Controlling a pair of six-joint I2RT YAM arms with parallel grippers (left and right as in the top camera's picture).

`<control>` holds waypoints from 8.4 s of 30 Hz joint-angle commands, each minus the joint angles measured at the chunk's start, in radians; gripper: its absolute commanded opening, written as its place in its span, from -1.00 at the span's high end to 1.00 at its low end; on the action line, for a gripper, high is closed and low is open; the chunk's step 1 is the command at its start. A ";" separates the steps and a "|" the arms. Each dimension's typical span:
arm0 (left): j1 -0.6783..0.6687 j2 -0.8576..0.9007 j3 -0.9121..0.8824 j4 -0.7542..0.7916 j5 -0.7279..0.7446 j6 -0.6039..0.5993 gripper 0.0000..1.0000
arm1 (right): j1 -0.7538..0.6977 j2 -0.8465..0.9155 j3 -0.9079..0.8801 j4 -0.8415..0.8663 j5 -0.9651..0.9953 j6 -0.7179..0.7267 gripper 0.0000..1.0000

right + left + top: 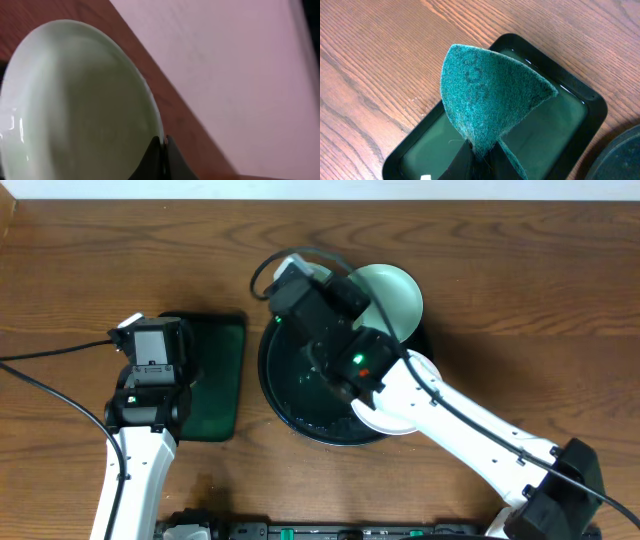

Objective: Clean dirty plates on tray and stack at the side
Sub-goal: 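Lift the scrubbed plate with right gripper and set it at table right, then move right gripper back and grip the top pale green plate rim, then bring the sponge with left gripper down onto the held plate, then scrub the second pale green plate with the sponge in left gripper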

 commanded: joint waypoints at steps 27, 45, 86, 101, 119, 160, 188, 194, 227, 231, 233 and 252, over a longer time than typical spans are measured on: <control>0.005 -0.006 0.005 -0.003 0.016 -0.021 0.85 | 0.022 0.001 0.012 0.031 -0.063 -0.246 0.98; 0.005 -0.006 0.005 -0.003 0.017 -0.022 0.85 | -0.893 0.095 0.012 -0.122 -1.228 0.439 0.98; 0.005 -0.006 0.005 -0.002 0.017 -0.025 0.86 | -1.159 0.162 0.014 -0.154 -1.299 0.515 -0.34; 0.005 0.016 0.005 -0.003 0.016 -0.024 0.85 | -0.703 0.278 0.012 -0.197 -0.813 0.757 -0.26; 0.005 0.023 0.005 -0.002 0.016 -0.024 0.85 | -0.625 0.388 0.012 -0.192 -0.748 0.802 0.00; -0.272 0.212 0.005 0.315 0.484 -0.090 0.85 | -0.466 0.457 0.012 -0.196 -1.071 0.627 0.97; -0.467 0.629 0.006 0.479 -0.162 -0.098 0.85 | -0.468 0.507 0.012 -0.188 -1.052 0.626 0.98; -0.470 0.579 0.025 0.492 -0.124 -0.069 0.85 | -0.466 0.507 0.012 -0.188 -1.052 0.626 0.98; -0.482 0.684 0.027 0.504 -0.250 0.069 0.85 | -0.466 0.507 0.011 -0.208 -1.036 0.610 0.98; -0.482 0.621 0.027 0.506 -0.282 0.153 0.85 | -0.466 0.507 0.011 -0.210 -1.036 0.611 0.98; -0.482 0.587 0.027 0.507 -0.276 0.152 0.85 | -0.466 0.507 0.011 -0.211 -1.036 0.611 0.98; -0.482 0.694 0.027 0.656 0.463 -0.029 0.85 | -0.466 0.507 0.011 -0.211 -1.037 0.611 0.98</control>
